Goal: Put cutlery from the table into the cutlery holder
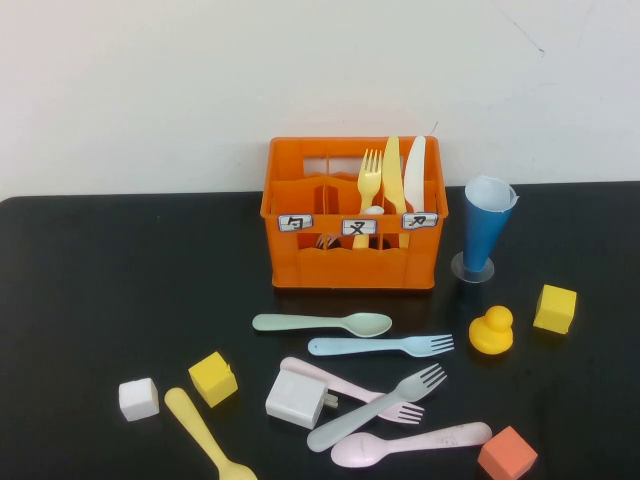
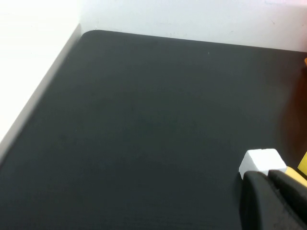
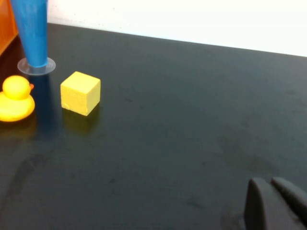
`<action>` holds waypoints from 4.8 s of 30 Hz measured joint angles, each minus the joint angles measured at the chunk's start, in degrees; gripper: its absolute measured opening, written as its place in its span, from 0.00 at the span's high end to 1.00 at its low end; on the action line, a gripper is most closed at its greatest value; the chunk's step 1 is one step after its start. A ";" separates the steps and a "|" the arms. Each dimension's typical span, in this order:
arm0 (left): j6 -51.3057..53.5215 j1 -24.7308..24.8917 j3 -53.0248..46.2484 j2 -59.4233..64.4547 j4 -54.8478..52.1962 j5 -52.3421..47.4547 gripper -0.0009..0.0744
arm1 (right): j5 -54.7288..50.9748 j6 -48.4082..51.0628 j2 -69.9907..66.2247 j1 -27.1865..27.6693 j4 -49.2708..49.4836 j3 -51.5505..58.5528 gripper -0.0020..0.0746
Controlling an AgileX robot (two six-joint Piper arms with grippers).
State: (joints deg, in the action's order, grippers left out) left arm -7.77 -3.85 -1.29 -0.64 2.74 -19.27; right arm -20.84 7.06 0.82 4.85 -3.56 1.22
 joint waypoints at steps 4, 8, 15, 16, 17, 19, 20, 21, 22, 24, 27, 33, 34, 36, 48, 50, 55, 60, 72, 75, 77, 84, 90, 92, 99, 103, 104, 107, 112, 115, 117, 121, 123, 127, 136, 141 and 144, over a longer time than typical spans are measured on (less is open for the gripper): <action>0.00 0.00 0.00 0.00 0.00 0.00 0.99 | 0.00 0.00 0.00 0.00 0.00 0.00 0.98; 0.00 0.00 0.00 0.00 0.00 0.00 0.99 | 0.00 0.00 0.00 0.00 0.00 0.00 0.98; 0.00 0.00 0.00 0.00 0.00 0.00 0.99 | 0.00 0.00 0.00 0.00 0.00 0.00 0.98; 0.00 0.00 0.00 0.00 0.00 0.00 0.99 | 0.00 0.00 0.00 0.00 0.00 0.00 0.98; 0.00 0.00 0.00 0.00 0.00 0.00 0.99 | 0.00 0.00 0.00 0.00 0.00 0.00 0.98; 0.00 0.00 0.00 0.00 0.00 0.00 0.99 | 0.00 0.00 0.00 0.00 0.00 0.00 0.98; 0.00 0.00 0.00 0.00 0.00 0.00 0.99 | 0.00 0.00 0.00 0.00 0.00 0.00 0.98; 0.00 0.00 0.00 0.00 0.00 0.00 0.99 | 0.00 0.00 0.00 0.00 0.00 0.00 0.98; 0.00 0.00 0.00 0.00 0.00 0.00 0.99 | 0.00 0.00 0.00 0.00 0.00 0.00 0.98; 0.00 0.00 0.00 0.00 0.00 0.00 0.99 | 0.00 0.00 0.00 0.00 0.00 0.00 0.98; 0.00 0.00 0.00 0.00 0.00 0.00 0.99 | 0.00 0.00 0.00 0.00 0.00 0.00 0.98; 0.00 0.00 0.00 0.00 -0.25 0.00 0.99 | 0.00 0.00 0.00 0.00 0.00 0.00 0.98; 0.00 0.00 0.00 0.00 -1.48 0.00 0.99 | 0.00 0.00 0.00 0.00 0.00 0.00 0.98; -0.16 0.00 0.00 0.00 -4.12 0.39 0.99 | 0.00 0.00 0.00 0.00 0.00 0.00 0.98; -24.22 0.00 -0.36 0.00 31.78 16.56 0.99 | 0.00 0.00 0.00 0.00 0.00 0.00 0.98; -24.64 0.00 -0.36 0.00 32.06 17.48 0.99 | 0.00 0.00 0.00 0.00 0.00 0.00 0.98; -24.61 -0.11 -0.19 0.00 30.52 19.27 0.99 | 0.00 0.00 0.00 0.00 0.00 0.00 0.98; -15.59 -0.11 10.42 2.18 18.42 4.31 0.99 | 0.00 0.00 0.00 0.00 0.00 0.00 0.98; 21.13 0.32 39.20 30.08 19.24 -21.32 0.99 | 0.00 0.00 0.00 0.00 0.00 0.00 0.98; 24.24 3.44 44.63 38.17 19.05 -23.26 0.99 | 0.00 0.00 0.00 0.00 0.00 0.00 0.98; 24.74 7.46 48.33 45.41 16.54 -23.64 0.99 | 0.00 0.00 0.00 0.00 0.00 0.00 0.98; 20.50 23.51 55.57 60.69 8.98 -23.03 0.99 | 0.00 0.00 0.00 0.00 0.00 0.00 0.98; 19.93 34.80 62.15 74.80 6.94 -26.20 0.99 | 0.00 0.00 0.00 0.00 0.00 0.00 0.98; 19.50 37.01 65.54 78.87 6.94 -28.70 0.99 | 0.00 0.00 0.00 0.00 0.00 0.00 0.98; 19.64 43.10 75.28 95.13 4.63 -36.44 0.92 | 0.00 0.00 0.00 0.00 0.00 0.00 0.98; 20.37 45.04 77.82 100.59 4.26 -36.76 0.76 | 0.00 0.00 0.00 0.00 0.00 0.00 0.98; 20.52 45.16 78.10 100.92 4.26 -36.76 0.74 | 0.00 0.00 0.00 0.00 0.00 0.00 0.98; 20.84 47.22 80.07 107.31 4.13 -35.07 0.54 | 0.00 0.00 0.00 0.00 0.00 0.00 0.98; 20.88 48.03 80.82 112.24 3.06 -31.92 0.50 | 0.00 0.00 0.00 0.00 0.00 0.00 0.98; 20.88 48.18 80.82 113.99 2.23 -30.65 0.50 | 0.00 0.00 0.00 0.00 0.00 0.00 0.98; 20.88 48.29 80.82 114.38 1.87 -30.21 0.50 | 0.00 0.00 0.00 0.00 0.00 0.00 0.98; 20.88 48.23 80.85 116.86 -0.64 -25.40 0.50 | 0.00 0.00 0.00 0.00 0.00 0.00 0.98; 20.88 48.23 80.95 117.20 -0.85 -24.29 0.50 | 0.00 0.00 0.00 0.00 0.00 0.00 0.98; 20.76 48.23 81.21 117.90 -1.13 -24.01 0.50 | 0.00 0.00 0.00 0.00 0.00 0.00 0.98; 19.76 48.23 81.56 118.46 -1.41 -24.47 0.66 | 0.00 0.00 0.00 0.00 0.00 0.00 0.98; 18.98 48.23 81.68 118.50 -1.35 -24.60 0.91 | 0.00 0.00 0.00 0.00 0.00 0.00 0.98; 18.88 48.23 81.68 118.50 -1.35 -24.60 0.95 | 0.00 0.00 0.00 0.00 0.00 0.00 0.98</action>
State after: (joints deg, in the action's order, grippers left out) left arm 11.11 44.38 80.39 117.86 1.39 -43.87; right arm -20.84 7.06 0.82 4.85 -3.56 1.22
